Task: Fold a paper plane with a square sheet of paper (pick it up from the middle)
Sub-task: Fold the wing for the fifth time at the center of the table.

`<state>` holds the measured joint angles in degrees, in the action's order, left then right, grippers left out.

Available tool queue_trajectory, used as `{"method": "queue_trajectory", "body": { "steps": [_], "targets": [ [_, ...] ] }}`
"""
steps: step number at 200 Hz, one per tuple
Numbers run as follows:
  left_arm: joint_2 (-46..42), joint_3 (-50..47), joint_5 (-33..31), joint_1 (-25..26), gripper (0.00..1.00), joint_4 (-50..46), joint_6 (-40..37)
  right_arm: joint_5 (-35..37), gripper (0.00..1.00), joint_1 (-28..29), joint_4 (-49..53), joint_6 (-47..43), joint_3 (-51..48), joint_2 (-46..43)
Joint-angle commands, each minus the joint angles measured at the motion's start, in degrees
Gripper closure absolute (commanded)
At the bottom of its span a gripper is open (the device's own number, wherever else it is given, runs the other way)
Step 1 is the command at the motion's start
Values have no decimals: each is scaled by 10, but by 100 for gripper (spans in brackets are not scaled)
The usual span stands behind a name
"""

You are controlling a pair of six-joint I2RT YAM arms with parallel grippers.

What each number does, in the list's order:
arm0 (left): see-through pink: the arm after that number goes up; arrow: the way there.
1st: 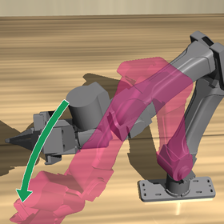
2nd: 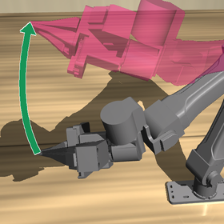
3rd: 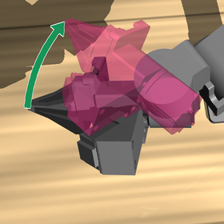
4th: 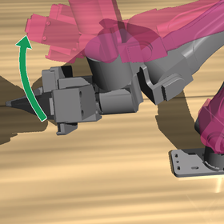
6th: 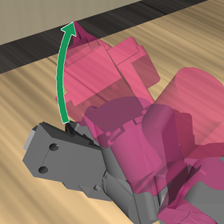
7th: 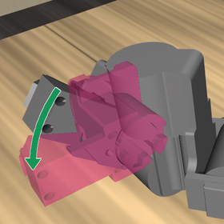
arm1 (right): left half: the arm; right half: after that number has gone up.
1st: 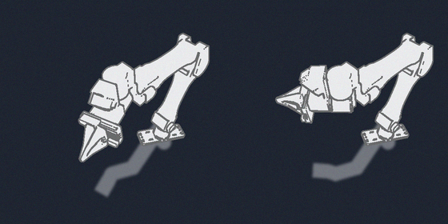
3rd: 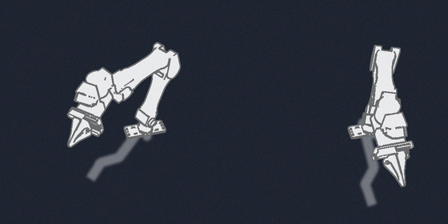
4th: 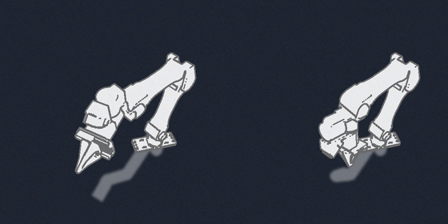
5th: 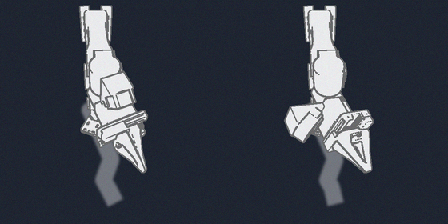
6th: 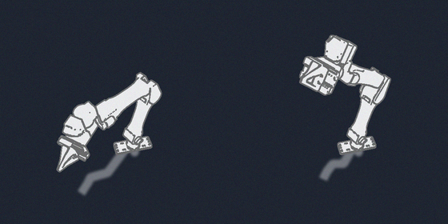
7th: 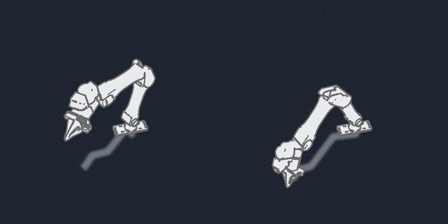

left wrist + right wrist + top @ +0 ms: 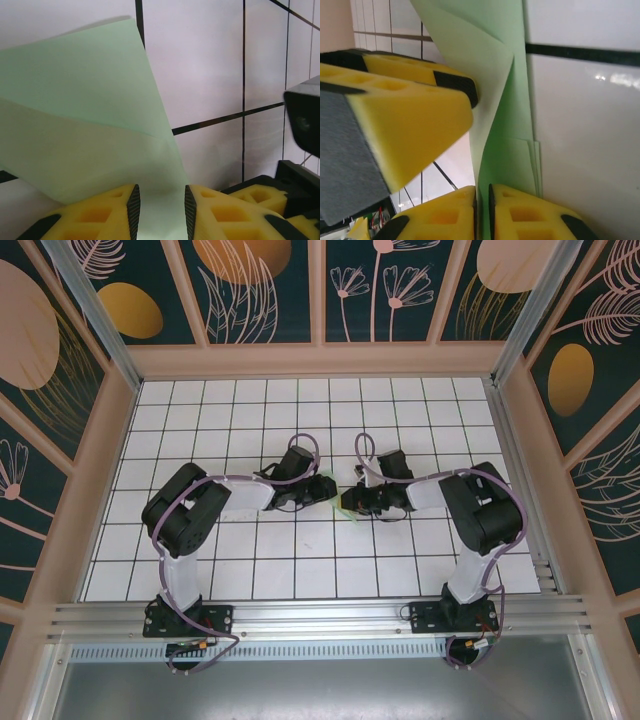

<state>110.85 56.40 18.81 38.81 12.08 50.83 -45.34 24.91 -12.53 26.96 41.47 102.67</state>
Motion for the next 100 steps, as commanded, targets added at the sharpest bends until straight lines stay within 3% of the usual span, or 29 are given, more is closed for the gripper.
{"method": "queue_trajectory", "body": {
  "steps": [1, 100],
  "targets": [
    [39, 9, -60, -6, 67, -67, -9, 9, 81, 1, 27, -16, 18, -29],
    [43, 11, -56, -6, 66, -66, -13, 0, 80, 4, 48, -20, -27, -63]
  ]
}}
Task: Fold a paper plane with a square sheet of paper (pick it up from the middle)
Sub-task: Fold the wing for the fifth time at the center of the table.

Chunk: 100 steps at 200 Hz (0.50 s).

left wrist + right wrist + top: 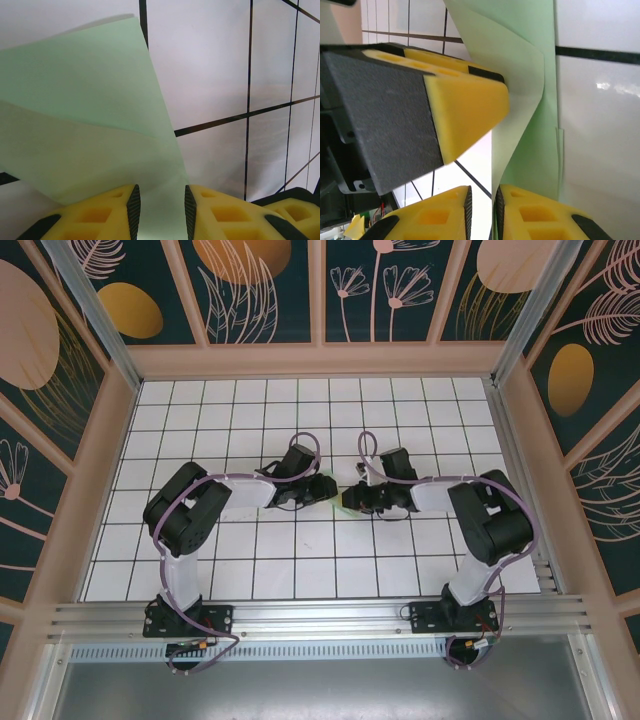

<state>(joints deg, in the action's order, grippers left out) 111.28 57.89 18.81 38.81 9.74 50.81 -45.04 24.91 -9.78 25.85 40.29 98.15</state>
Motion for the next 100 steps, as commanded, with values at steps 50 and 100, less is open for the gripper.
{"method": "queue_trajectory", "body": {
  "steps": [50, 100],
  "targets": [
    [37, -4, -56, -6, 66, -43, -14, 21, 96, 4, 25, -1, -29, 1],
    [37, -3, -56, -6, 66, -45, -17, 26, 97, 5, 27, 7, -29, 15]
  ]
}}
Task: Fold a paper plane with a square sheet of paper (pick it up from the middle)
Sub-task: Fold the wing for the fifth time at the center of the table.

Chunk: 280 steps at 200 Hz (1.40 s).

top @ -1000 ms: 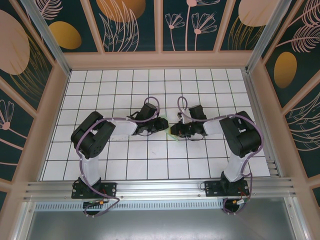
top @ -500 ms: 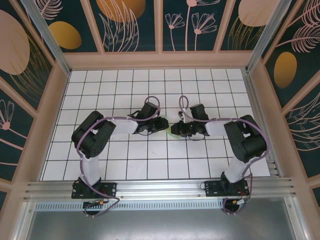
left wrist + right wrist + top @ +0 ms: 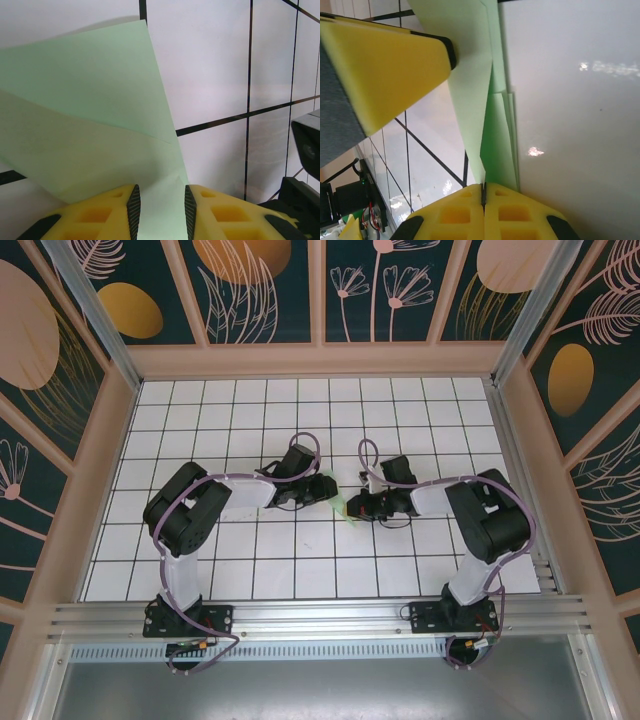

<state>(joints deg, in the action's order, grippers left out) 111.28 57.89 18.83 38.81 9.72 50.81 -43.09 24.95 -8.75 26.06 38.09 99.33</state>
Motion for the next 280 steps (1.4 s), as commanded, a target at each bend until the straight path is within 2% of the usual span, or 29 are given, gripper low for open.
{"method": "queue_trajectory", "body": {
  "steps": [1, 58, 101, 137, 153, 184, 235, 280],
  "targets": [
    [37, -4, -56, -6, 67, -45, -16, 5, 97, 5, 16, 5, -7, 2],
    [36, -4, -58, -6, 66, -45, -18, -8, 90, 6, 38, 3, -26, -42],
    [36, -3, -58, -6, 66, -45, -19, 13, 90, 7, 38, 3, -46, -33],
    [37, -5, -60, -6, 66, -45, -19, 24, 97, 8, 41, 0, -49, -27],
    [37, -4, -60, -6, 66, -45, -19, 27, 98, 9, 49, 0, -46, -37],
    [36, -3, -62, -6, 66, -48, -19, 37, 89, 12, 69, 0, -41, -85],
    [39, 1, -73, -6, 67, -61, -13, 141, 83, 51, 119, -5, -1, -147],
    [49, 16, -88, -6, 68, -87, -13, 191, 85, 108, 128, -2, 56, -98]
  ]
}}
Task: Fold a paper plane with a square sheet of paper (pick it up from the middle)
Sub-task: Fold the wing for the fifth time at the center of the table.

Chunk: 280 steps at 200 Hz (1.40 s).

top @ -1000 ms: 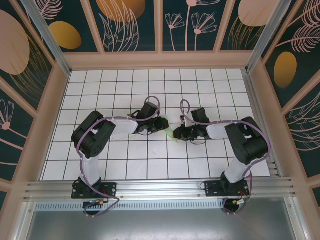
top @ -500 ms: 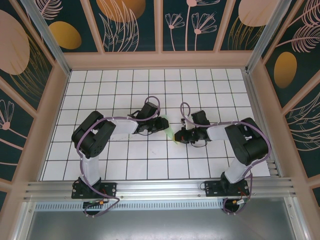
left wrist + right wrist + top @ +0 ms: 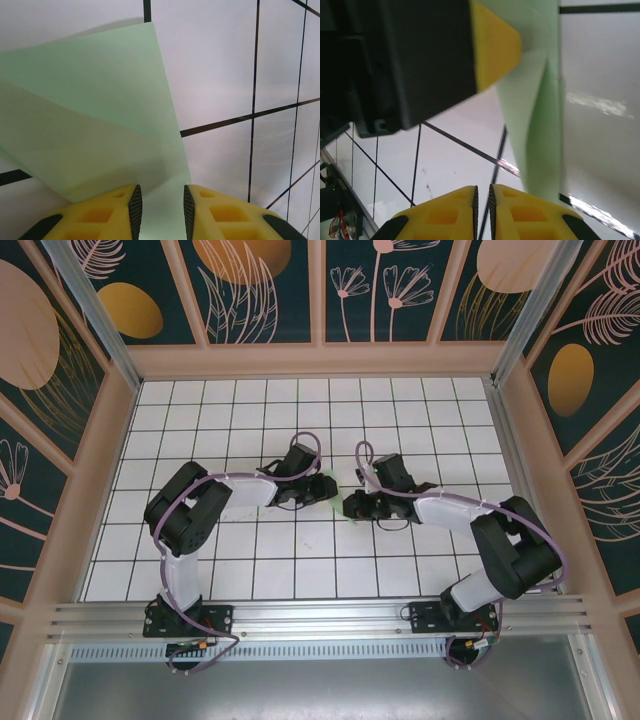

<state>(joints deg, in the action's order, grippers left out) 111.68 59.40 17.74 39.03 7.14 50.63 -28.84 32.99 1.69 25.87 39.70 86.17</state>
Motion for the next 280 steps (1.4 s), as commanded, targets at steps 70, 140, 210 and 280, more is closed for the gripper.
{"method": "queue_trajectory", "body": {
  "steps": [70, 140, 210, 280],
  "targets": [
    [49, 6, -89, -8, 68, -76, -17, 106, 91, 49, 50, 13, 83, 102],
    [50, 4, -91, -8, 67, -77, -22, 123, 92, 44, 64, 16, 72, 104],
    [48, 4, -92, -8, 67, -78, -25, 83, 92, 28, 37, 19, 32, 98],
    [50, 5, -95, -8, 67, -80, -25, 44, 92, -2, 11, 10, -14, 89]
  ]
}}
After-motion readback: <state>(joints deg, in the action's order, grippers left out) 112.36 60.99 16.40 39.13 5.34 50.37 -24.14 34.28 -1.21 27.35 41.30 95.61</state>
